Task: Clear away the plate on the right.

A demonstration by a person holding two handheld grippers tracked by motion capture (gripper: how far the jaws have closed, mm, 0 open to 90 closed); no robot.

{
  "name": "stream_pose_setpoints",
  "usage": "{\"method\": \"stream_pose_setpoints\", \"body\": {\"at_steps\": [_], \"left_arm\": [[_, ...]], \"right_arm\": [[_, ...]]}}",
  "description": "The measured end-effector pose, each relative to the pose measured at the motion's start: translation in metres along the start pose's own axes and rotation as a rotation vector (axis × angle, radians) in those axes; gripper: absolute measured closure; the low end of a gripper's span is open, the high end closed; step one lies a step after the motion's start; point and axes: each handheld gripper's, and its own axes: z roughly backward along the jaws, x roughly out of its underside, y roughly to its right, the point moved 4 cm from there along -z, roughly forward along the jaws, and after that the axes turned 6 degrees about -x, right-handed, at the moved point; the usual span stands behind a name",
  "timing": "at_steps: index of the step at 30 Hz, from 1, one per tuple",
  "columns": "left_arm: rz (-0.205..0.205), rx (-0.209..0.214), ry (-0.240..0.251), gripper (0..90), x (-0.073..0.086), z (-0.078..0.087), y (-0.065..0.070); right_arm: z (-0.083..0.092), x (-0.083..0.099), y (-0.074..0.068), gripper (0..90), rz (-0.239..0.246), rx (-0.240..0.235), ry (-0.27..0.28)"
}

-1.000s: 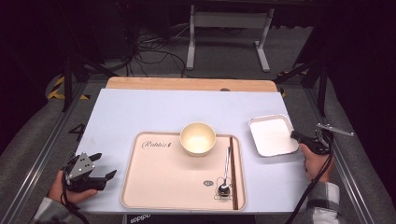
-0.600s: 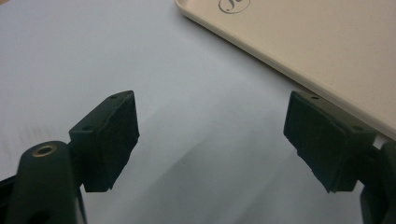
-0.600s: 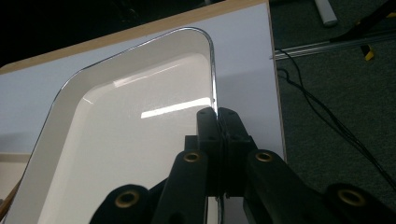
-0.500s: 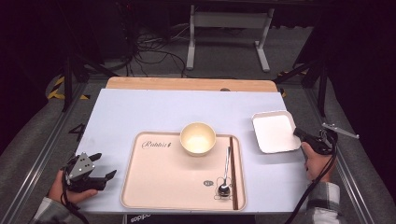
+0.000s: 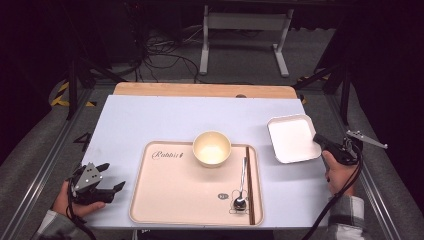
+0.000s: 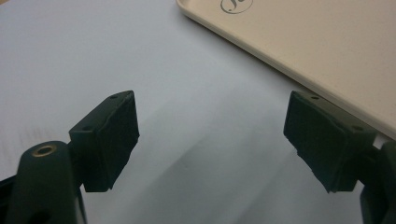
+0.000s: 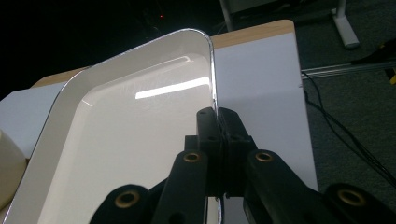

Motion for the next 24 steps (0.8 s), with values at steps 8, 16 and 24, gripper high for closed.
{"method": "stream_pose_setpoints", "body": {"at_steps": [8, 16, 24], "left_arm": [[-0.005, -0.002, 0.003, 18.8, -0.001, 0.001, 0.001], [-0.011, -0.003, 0.004, 18.8, -0.001, 0.002, 0.002], [-0.008, -0.006, 0.005, 18.8, -0.001, 0.003, 0.002]], "right_arm": [[0.001, -0.006, -0.022, 89.1, 0.043, -0.065, 0.008], [-0.003, -0.009, -0.051, 89.1, 0.094, -0.131, 0.005], [-0.010, -0.011, -0.082, 89.1, 0.148, -0.198, -0.009]]}}
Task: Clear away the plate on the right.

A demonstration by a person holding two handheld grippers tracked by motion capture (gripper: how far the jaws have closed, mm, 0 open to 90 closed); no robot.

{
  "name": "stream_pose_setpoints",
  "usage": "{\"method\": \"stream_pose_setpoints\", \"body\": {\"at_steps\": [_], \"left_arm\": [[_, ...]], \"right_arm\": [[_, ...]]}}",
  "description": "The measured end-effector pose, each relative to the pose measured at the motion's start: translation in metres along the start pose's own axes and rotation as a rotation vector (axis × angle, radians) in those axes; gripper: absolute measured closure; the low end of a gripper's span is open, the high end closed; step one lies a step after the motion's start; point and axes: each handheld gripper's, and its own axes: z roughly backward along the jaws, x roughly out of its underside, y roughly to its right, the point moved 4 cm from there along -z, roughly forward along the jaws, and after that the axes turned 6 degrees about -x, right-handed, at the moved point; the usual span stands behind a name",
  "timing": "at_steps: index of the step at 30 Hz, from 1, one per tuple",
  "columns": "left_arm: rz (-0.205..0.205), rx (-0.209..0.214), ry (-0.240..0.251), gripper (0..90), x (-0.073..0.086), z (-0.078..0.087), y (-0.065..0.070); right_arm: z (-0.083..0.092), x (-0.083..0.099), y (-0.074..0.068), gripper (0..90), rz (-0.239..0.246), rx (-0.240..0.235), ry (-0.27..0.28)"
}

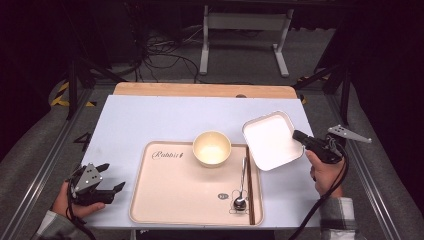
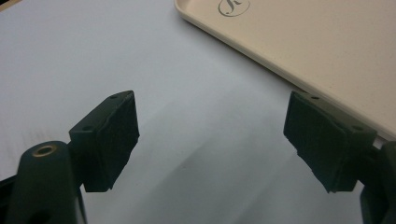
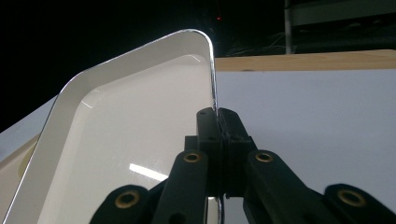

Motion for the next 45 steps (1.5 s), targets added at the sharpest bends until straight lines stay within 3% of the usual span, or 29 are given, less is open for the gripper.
{"method": "stream_pose_setpoints", "body": {"at_steps": [8, 20, 24, 45], "left_arm": [[-0.001, -0.001, 0.000, 18.8, 0.000, 0.000, 0.000], [-0.005, -0.003, 0.000, 18.8, 0.000, 0.001, -0.001], [-0.005, -0.002, -0.001, 18.8, 0.001, 0.001, -0.001], [-0.004, -0.003, 0.001, 18.8, 0.001, 0.001, -0.002]], "right_arm": [[-0.020, -0.001, -0.037, 89.1, 0.070, -0.082, -0.044], [-0.043, 0.003, -0.072, 89.1, 0.141, -0.159, -0.103], [-0.056, 0.007, -0.091, 89.1, 0.179, -0.198, -0.139], [-0.096, 0.024, -0.142, 89.1, 0.315, -0.296, -0.263]]}}
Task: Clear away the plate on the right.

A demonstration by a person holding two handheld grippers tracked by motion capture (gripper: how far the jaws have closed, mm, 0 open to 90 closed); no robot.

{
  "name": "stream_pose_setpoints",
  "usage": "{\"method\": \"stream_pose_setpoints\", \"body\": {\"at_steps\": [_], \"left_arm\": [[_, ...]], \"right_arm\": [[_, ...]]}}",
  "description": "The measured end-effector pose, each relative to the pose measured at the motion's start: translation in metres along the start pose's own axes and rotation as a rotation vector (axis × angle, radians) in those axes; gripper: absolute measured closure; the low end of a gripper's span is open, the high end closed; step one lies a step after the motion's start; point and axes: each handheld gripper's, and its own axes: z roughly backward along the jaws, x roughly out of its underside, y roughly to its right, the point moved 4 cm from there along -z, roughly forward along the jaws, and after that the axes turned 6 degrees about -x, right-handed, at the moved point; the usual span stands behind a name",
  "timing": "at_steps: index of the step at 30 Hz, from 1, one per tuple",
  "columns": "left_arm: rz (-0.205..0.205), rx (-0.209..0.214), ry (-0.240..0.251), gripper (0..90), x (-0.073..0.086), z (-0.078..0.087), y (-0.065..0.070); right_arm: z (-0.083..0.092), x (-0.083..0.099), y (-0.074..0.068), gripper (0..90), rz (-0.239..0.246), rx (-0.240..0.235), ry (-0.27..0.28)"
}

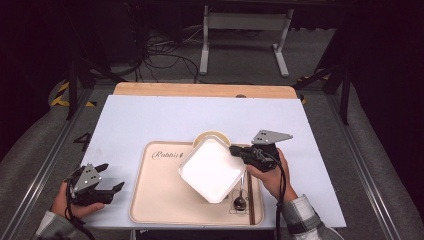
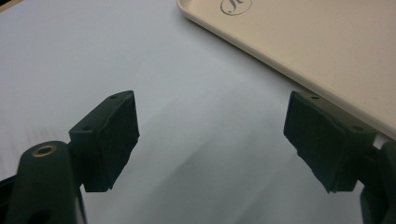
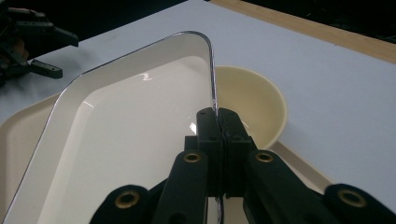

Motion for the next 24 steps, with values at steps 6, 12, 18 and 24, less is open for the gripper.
{"method": "stream_pose_setpoints", "body": {"at_steps": [6, 12, 18, 24], "left_arm": [[0.003, -0.002, 0.002, 18.8, 0.000, 0.001, -0.001], [0.009, -0.002, 0.003, 18.8, 0.000, 0.001, 0.000], [0.006, -0.005, 0.002, 18.8, 0.001, 0.002, -0.001], [0.000, -0.004, -0.002, 18.7, 0.001, 0.001, -0.001]], "right_arm": [[-0.017, 0.000, -0.013, 89.0, 0.033, -0.038, -0.044], [-0.035, 0.003, -0.023, 89.0, 0.067, -0.068, -0.096], [-0.049, 0.006, -0.033, 89.0, 0.096, -0.090, -0.132], [-0.058, 0.008, -0.037, 88.8, 0.108, -0.103, -0.148]]}}
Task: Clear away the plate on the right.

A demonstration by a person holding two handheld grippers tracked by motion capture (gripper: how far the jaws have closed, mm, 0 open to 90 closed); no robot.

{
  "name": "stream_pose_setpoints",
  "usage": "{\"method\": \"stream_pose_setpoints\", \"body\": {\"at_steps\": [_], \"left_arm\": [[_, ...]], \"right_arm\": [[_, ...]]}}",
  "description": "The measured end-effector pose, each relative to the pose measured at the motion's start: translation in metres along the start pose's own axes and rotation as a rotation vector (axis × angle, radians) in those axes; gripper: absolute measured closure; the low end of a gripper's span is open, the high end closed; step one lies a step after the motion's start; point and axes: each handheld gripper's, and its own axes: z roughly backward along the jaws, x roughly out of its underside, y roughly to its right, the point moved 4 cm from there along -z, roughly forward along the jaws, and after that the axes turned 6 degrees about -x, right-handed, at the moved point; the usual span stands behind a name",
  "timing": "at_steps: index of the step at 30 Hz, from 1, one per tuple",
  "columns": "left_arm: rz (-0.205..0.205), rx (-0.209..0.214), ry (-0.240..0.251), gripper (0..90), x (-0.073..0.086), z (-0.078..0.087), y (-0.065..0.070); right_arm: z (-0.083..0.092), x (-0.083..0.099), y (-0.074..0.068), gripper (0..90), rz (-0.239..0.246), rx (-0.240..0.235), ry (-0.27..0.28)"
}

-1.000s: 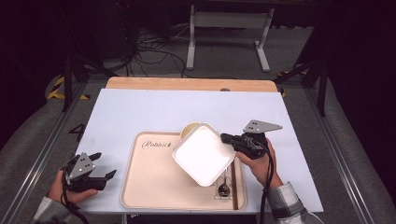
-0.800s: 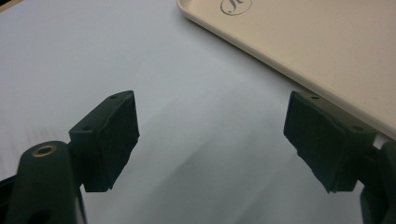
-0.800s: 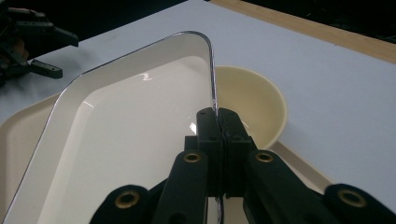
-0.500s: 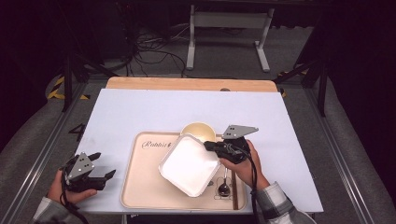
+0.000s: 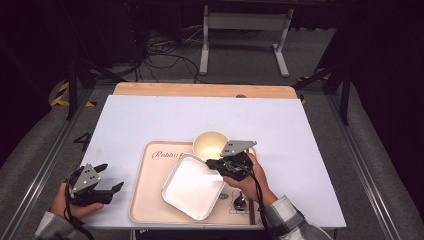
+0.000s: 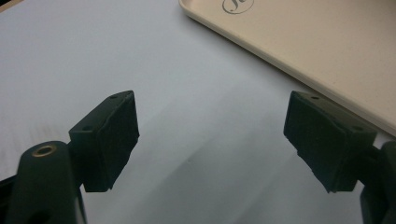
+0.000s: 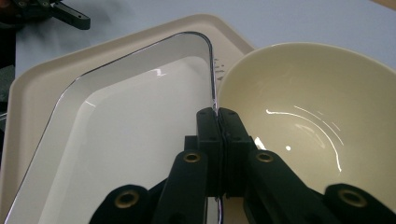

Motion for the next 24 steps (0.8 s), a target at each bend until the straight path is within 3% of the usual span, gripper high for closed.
{"method": "stream_pose_setpoints", "body": {"at_steps": [5, 24], "left_arm": [[0.006, 0.000, 0.001, 18.7, 0.0002, 0.0003, 0.0001], [0.004, -0.002, -0.002, 18.4, 0.0006, 0.0005, -0.0002]], "right_arm": [[-0.0084, 0.0034, -0.0028, 88.8, 0.011, -0.017, -0.024], [-0.0102, 0.0088, -0.0026, 86.8, 0.040, -0.015, -0.053]]}}
